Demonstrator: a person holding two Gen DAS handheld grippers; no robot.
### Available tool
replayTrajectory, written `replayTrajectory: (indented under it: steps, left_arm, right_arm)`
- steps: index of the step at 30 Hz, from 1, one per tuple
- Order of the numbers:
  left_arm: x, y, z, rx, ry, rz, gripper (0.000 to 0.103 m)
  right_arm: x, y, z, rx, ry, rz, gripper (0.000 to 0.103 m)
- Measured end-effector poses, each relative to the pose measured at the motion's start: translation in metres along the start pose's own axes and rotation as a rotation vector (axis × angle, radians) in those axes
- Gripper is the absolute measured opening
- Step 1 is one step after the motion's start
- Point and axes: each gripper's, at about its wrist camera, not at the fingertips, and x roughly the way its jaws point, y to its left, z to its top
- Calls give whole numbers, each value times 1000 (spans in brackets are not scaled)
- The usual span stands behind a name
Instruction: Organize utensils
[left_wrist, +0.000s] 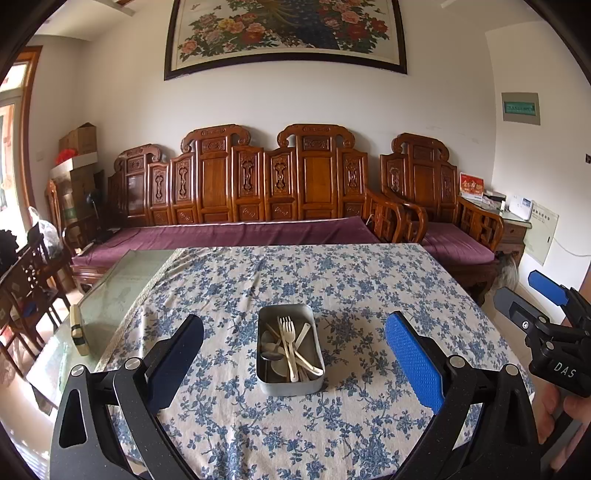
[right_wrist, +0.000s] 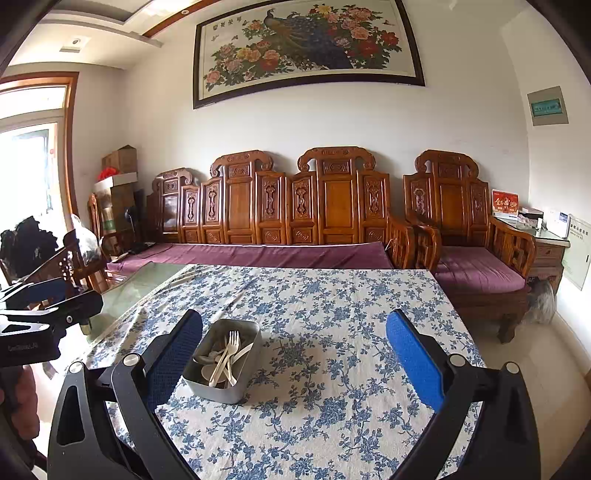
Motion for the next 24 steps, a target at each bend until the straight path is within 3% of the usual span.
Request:
replayTrajectory:
  steps: [24]
  left_arm:
    - [-1, -2, 0, 1, 1, -1, 95]
  right_arm:
    - [0, 0, 0, 4, -1, 0, 100]
